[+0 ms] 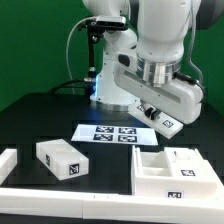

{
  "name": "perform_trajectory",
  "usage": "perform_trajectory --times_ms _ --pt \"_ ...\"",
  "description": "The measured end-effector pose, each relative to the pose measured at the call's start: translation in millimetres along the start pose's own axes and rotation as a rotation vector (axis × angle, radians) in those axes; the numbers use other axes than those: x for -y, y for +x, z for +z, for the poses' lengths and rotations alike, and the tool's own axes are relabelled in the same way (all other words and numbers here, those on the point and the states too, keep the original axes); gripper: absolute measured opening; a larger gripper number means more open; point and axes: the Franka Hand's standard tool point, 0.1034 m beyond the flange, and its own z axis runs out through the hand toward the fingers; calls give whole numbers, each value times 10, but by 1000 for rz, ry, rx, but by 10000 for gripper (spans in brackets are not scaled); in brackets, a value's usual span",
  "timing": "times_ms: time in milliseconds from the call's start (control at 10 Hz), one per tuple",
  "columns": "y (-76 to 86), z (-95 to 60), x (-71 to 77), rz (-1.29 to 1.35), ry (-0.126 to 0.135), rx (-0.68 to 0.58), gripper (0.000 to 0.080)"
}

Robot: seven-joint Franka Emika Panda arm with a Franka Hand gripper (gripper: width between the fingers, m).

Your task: Assemble cabinet

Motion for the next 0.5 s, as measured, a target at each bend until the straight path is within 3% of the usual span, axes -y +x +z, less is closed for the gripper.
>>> perform_trajectory --times_ms 100,200,400,500 --pt "-7 0 6 72 0 0 64" --pt "33 -12 36 210 27 1 64" --pt "230 -67 110 539 129 -36 64" --pt "203 -71 132 598 141 -28 64"
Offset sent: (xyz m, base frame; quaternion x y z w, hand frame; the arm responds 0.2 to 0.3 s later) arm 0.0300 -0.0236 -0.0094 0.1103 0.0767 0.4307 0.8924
